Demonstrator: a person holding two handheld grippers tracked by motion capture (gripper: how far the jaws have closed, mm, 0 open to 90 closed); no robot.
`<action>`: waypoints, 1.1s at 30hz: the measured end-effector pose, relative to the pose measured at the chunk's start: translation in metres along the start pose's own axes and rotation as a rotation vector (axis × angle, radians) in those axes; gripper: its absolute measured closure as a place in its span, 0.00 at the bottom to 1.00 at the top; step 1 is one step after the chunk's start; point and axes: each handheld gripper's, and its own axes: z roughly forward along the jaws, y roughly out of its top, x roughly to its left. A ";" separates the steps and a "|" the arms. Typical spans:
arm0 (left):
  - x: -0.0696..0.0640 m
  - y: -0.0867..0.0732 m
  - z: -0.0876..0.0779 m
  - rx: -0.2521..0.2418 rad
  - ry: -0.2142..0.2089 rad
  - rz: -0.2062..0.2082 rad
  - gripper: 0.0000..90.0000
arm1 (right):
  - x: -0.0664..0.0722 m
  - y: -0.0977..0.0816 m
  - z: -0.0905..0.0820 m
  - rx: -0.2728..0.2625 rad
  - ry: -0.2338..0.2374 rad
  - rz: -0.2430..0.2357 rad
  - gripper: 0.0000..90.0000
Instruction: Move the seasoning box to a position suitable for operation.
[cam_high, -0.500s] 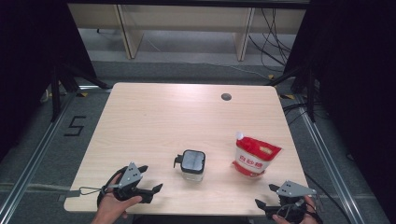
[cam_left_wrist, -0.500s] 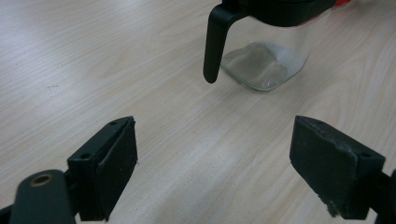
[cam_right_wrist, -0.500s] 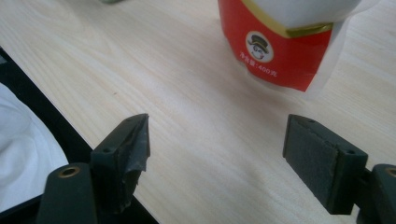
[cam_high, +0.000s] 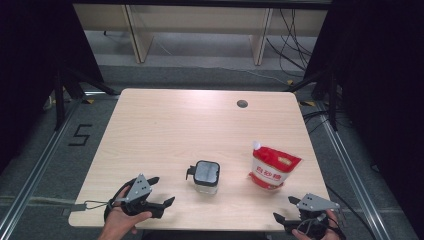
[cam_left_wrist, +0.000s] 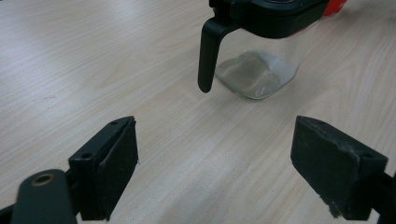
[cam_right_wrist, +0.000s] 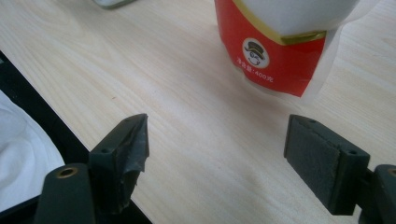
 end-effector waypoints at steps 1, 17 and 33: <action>0.000 0.000 0.000 0.000 0.000 0.000 0.16 | 0.000 0.000 -0.001 0.001 0.001 0.007 0.26; 0.014 0.017 0.031 -0.003 0.018 0.007 0.35 | -0.003 0.000 0.001 -0.021 0.010 0.010 0.27; 0.010 0.032 0.072 0.023 -0.024 0.143 0.59 | -0.004 -0.001 0.000 -0.019 0.012 0.020 0.27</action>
